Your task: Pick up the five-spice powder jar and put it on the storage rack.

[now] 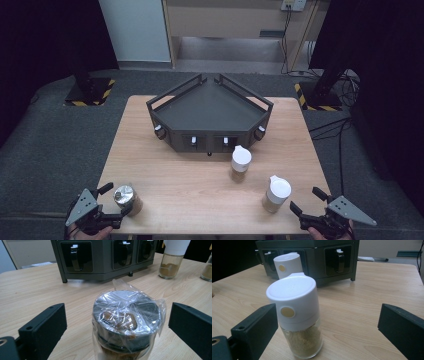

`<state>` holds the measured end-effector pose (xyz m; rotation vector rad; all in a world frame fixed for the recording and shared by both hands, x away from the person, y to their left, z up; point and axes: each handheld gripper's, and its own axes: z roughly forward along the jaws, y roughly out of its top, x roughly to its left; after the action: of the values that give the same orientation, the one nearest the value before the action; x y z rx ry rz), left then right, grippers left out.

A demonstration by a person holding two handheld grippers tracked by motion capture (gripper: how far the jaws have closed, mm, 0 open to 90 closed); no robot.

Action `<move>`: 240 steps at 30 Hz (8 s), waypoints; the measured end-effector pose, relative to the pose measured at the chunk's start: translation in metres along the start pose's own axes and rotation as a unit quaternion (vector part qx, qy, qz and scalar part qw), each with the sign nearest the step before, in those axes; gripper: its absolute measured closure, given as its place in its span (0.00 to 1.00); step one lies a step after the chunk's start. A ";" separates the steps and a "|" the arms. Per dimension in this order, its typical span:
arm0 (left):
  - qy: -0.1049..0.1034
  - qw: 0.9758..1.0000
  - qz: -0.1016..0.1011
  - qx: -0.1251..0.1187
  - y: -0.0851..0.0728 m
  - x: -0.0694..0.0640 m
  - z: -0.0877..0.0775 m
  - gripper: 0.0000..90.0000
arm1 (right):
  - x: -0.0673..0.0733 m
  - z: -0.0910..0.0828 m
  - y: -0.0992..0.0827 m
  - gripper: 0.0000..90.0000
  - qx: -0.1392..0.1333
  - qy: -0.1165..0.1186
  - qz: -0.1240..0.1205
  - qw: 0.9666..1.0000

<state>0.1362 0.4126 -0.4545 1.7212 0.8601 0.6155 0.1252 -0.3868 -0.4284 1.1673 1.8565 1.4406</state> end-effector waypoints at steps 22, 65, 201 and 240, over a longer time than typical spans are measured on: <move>-0.003 1.000 0.000 -0.004 -0.001 0.002 -0.002 0.01 | 0.002 0.002 0.001 0.04 0.002 0.005 -0.011 1.000; -0.031 0.999 -0.004 0.019 0.021 0.009 0.000 0.02 | 0.001 -0.001 0.000 0.01 -0.005 0.006 -0.006 1.000; 0.030 0.998 -0.027 0.041 0.271 0.031 0.239 0.38 | -0.001 0.004 -0.002 0.02 -0.009 0.025 -0.008 1.000; 0.048 0.996 -0.043 0.063 0.247 0.033 0.267 0.38 | -0.002 0.004 -0.002 0.02 -0.007 0.031 -0.008 0.999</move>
<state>0.4184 0.2409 -0.2999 1.7686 1.0544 0.6011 0.1291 -0.3867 -0.4318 1.1115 1.8891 1.4939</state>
